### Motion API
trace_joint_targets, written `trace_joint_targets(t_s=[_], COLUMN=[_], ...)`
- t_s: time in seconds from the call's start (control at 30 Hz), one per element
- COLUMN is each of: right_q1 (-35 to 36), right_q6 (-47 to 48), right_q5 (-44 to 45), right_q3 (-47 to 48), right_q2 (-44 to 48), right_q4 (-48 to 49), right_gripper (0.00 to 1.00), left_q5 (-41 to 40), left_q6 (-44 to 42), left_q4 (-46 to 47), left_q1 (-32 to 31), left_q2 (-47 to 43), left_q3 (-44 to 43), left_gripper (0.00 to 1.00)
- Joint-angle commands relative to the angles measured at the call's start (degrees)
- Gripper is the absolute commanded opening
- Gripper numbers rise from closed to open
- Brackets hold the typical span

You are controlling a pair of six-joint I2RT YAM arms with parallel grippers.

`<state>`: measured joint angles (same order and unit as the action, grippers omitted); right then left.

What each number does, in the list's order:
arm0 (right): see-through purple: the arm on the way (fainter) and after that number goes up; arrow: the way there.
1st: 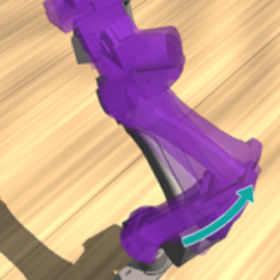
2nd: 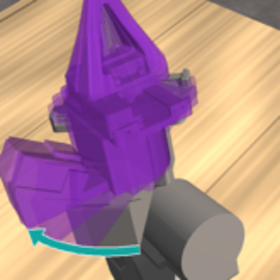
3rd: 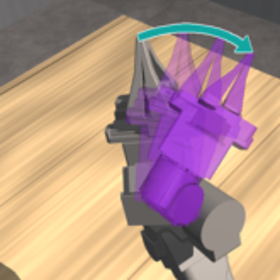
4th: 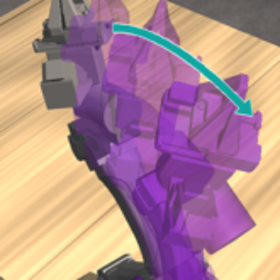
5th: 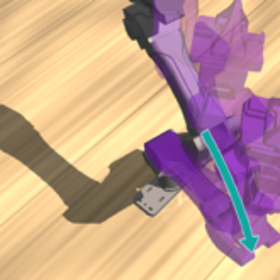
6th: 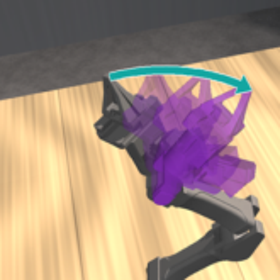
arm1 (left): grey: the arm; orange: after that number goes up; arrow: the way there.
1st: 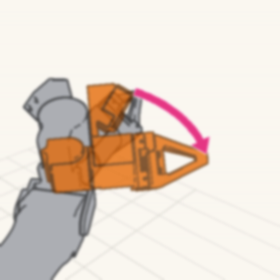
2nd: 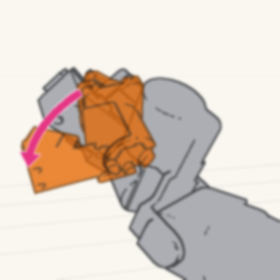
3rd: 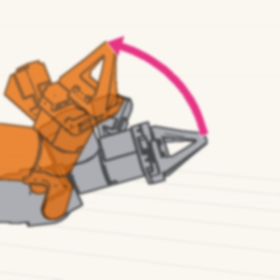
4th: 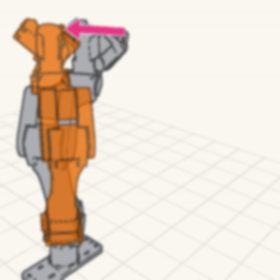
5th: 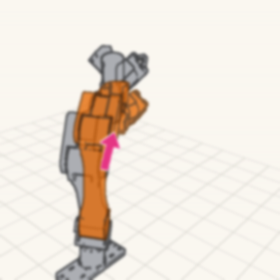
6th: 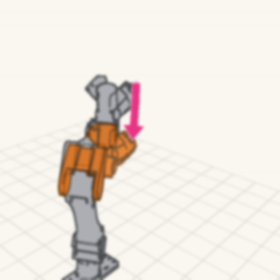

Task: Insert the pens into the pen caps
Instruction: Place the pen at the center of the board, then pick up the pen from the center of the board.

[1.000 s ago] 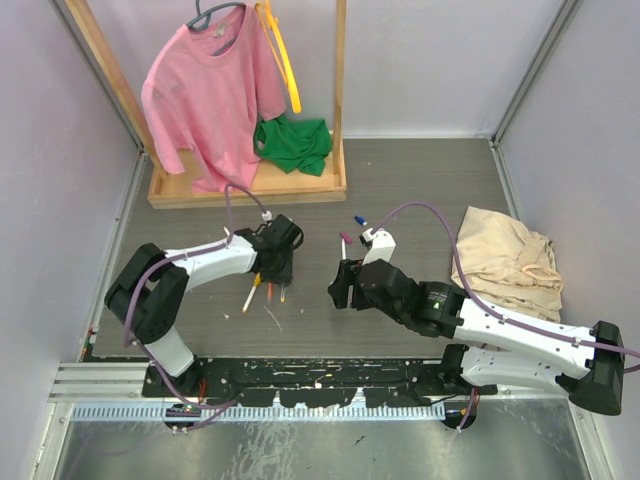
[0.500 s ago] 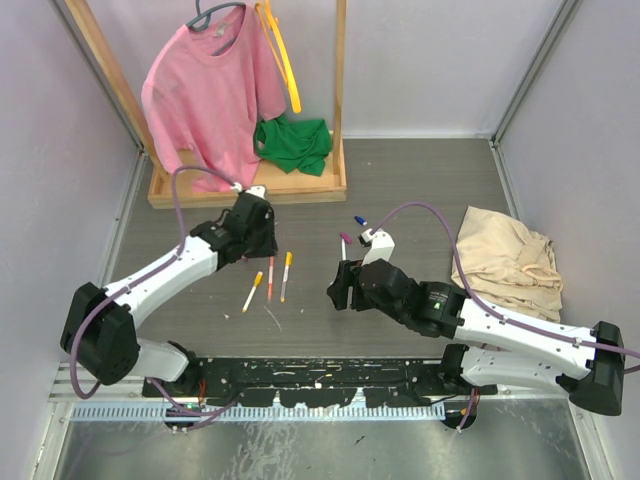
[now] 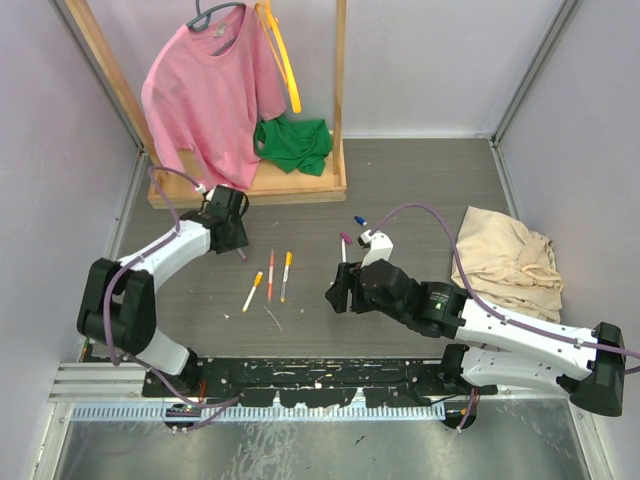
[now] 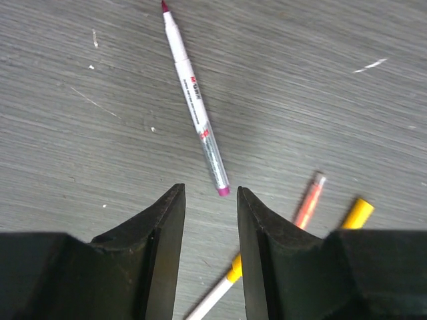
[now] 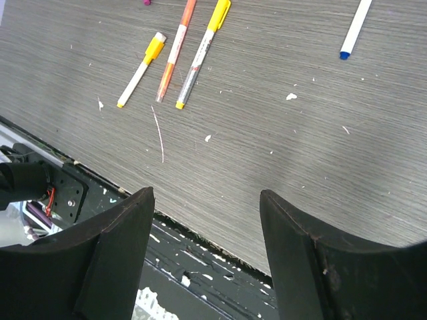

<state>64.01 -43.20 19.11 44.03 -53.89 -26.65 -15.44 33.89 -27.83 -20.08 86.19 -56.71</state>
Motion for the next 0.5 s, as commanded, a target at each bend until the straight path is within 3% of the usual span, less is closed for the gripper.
trace_joint_targets(t_s=[0.0,0.47], right_q1=[-0.2,-0.2], right_q6=[-1.4,-1.1], right_q5=[-1.2,-2.0], right_q3=[0.0,0.1], right_q2=[0.6,-0.6], right_q4=[1.0,1.0], right_gripper=[0.70,0.70], left_q5=[-1.2,0.7], left_q6=[0.5,0.4], left_q4=[2.6,4.7], left_q1=[1.7,4.9], left_q2=[4.0,12.0], left_q3=[-2.1,-4.9], left_gripper=[0.39,0.38])
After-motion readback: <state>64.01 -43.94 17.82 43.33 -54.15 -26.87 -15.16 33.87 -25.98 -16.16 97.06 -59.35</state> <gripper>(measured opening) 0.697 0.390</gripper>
